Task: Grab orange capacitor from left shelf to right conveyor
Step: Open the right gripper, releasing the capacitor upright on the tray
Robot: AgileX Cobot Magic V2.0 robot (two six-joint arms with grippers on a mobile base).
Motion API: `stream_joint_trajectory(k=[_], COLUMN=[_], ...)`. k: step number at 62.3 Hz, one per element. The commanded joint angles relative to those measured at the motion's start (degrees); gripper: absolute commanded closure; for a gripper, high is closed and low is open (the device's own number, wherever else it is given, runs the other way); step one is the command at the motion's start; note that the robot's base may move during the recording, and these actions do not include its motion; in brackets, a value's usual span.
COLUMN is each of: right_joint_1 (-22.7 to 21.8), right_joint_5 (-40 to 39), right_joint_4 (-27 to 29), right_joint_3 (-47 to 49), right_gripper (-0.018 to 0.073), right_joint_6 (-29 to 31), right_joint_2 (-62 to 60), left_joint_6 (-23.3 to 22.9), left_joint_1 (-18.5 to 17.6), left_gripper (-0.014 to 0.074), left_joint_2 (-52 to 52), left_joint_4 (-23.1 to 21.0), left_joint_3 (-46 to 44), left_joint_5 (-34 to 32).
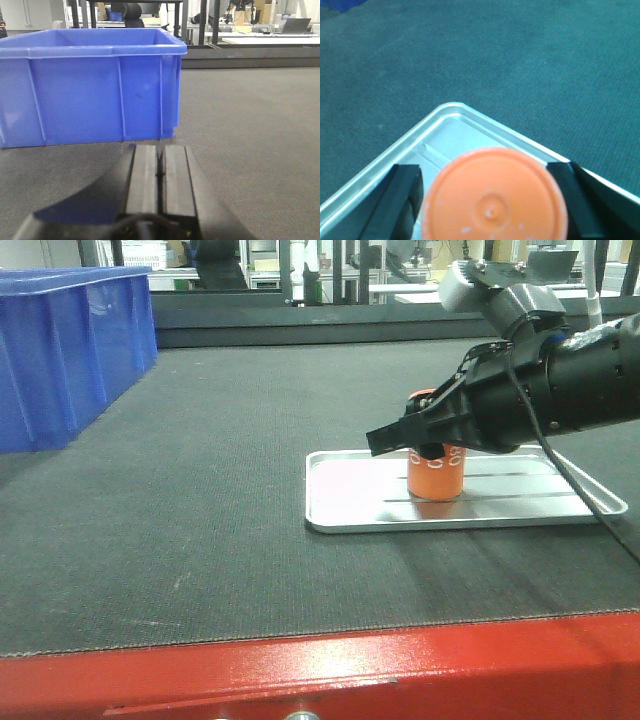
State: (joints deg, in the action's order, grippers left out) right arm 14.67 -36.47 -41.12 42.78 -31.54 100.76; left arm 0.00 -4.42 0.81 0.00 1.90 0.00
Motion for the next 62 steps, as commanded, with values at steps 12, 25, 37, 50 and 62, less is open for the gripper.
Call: stream_joint_trajectory(k=[12,25,37,50,62], right_joint_1=[-0.4,-0.8,-1.0,-1.0,-1.0], right_joint_5=[-4.7,-4.5,-3.7,10.4,26.1], right_joint_4=[1.4,1.4,1.4,1.4,1.4], right_joint_3=[1.7,3.2,4.5,4.5,4.5], right_gripper=[-0.0039,-0.0039,-0.0033,0.0091,0.0508], right_joint_6=[1.2,4.2,4.2,1.3,-4.0], right_joint_2=[-5.8,-8.0,-13.3,-27.9,-43.0], left_joint_6=[0.0,0.0,0.0,0.0,0.0], left_joint_1=[-0.1,-0.1,-0.1,-0.1,-0.1], left_gripper=[0.0701,0.0701,0.0701,0.0701,0.0701], left_joint_2=[-0.6,-0.6,-0.6,-0.6,-0.6], left_joint_4=[-0.3,-0.3,-0.3,-0.3,-0.3], left_joint_3=[-0.4,-0.4,-0.4,-0.4,-0.4], left_joint_5=[-5.2,-5.2,-5.2,-5.2,-5.2])
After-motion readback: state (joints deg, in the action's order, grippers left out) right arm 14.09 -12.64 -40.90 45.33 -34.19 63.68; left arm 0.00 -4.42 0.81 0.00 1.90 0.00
